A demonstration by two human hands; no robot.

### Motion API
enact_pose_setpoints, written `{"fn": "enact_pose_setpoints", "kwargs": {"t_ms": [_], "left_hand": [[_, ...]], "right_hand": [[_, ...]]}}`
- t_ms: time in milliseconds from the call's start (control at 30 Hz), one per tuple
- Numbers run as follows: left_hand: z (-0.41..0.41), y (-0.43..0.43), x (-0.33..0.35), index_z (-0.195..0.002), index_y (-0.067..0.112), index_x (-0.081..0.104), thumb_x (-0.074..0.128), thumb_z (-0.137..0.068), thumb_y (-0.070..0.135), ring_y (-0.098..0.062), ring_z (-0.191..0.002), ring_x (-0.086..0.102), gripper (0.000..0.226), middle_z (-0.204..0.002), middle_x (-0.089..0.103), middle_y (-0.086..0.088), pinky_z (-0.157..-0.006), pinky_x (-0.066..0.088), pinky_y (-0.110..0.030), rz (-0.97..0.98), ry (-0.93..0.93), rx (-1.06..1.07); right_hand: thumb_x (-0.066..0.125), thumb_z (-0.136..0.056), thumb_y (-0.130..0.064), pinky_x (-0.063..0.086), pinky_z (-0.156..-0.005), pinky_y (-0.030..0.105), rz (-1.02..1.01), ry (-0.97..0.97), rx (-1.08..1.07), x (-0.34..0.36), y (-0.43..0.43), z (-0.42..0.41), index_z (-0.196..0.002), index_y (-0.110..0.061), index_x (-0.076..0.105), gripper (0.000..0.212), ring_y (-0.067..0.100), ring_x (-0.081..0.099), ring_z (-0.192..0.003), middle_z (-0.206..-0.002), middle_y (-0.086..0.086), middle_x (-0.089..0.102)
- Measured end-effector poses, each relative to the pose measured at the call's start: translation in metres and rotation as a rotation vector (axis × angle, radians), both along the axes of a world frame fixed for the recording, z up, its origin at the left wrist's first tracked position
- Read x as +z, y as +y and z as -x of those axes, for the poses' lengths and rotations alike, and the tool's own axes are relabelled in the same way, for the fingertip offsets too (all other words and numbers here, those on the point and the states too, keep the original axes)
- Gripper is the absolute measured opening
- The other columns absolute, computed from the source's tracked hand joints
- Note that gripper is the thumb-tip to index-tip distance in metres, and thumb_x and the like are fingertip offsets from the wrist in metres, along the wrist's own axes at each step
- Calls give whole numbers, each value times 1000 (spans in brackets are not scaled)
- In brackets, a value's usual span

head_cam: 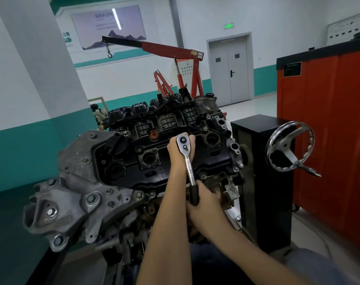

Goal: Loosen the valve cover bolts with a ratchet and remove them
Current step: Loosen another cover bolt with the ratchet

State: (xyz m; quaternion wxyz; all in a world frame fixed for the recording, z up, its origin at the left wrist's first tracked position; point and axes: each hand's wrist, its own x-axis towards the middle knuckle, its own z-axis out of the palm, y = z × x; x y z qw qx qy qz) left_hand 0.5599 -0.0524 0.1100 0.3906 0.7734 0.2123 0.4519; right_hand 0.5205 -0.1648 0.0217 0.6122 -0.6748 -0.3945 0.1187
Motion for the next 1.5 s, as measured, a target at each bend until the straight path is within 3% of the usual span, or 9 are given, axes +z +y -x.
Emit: {"fn": "enact_pose_setpoints", "kwargs": {"t_ms": [233,400,567,700,900,1100,1167,1333,1500], "left_hand": [[6,13,-4,-48,22,29,57,-87,-3,-8,-50,29,54,-42,32,9,-53,27,-24,-78,67,-103],[7,11,-4,-51,20,40,51,-85,-5,-7,-53,34,44,-51,41,8,-52,28,-21,-77,51,-111],[-1,-1,-4,-49,19,26,53,-87,-6,-8,-51,23,52,-45,25,11,-49,23,-19,73,-76,-6],[-5,-1,-7,-58,21,35,47,-94,-4,-14,-65,36,45,-62,38,2,-62,33,-19,147,-162,-22],[3,7,-4,-50,20,28,55,-87,-2,-10,-51,25,52,-49,29,6,-49,23,-21,-7,35,-79],[8,7,-3,-53,20,36,51,-86,-5,-8,-52,33,44,-51,40,8,-53,26,-23,-72,61,-103],[8,4,-6,-50,22,33,51,-87,-7,-8,-53,29,50,-49,35,11,-55,25,-25,40,-23,-99],[1,-8,-9,-53,19,28,54,-87,-9,-5,-42,26,51,-48,26,9,-46,24,-16,122,-118,-25],[3,-3,-13,-58,18,29,58,-96,8,-8,-59,24,48,-58,27,2,-60,25,-28,177,-154,-68]], "right_hand": [[62,-84,-3,45,-52,21,367,-513,62,45,-52,-86,-91,-22,56,22,4,52,-53,-67,-8,54],[59,-89,-19,35,-60,27,572,-1082,-227,99,-58,-128,-103,-20,50,16,22,55,-69,-68,-8,40],[62,-83,-12,43,-55,28,353,-495,-160,35,-49,-67,-80,-24,43,23,20,52,-60,-70,2,51],[59,-81,-4,38,-43,12,79,-68,-47,4,-17,-9,-80,-16,50,15,4,46,-45,-64,3,53],[62,-80,1,45,-59,30,301,-416,57,36,-50,-70,-85,-17,56,20,15,53,-61,-71,5,58],[61,-89,-16,35,-56,23,616,-1043,-98,110,-63,-135,-97,-22,50,14,13,50,-61,-65,-13,44],[60,-88,-18,37,-54,21,577,-942,-205,86,-59,-116,-96,-25,46,18,16,52,-65,-69,-8,46],[66,-82,-12,51,-52,28,211,-142,9,17,-40,-26,-89,-13,56,12,15,61,-57,-69,4,62],[58,-88,-13,35,-36,22,72,48,58,29,-25,-17,-78,-4,50,15,14,42,-32,-48,7,49]]}}
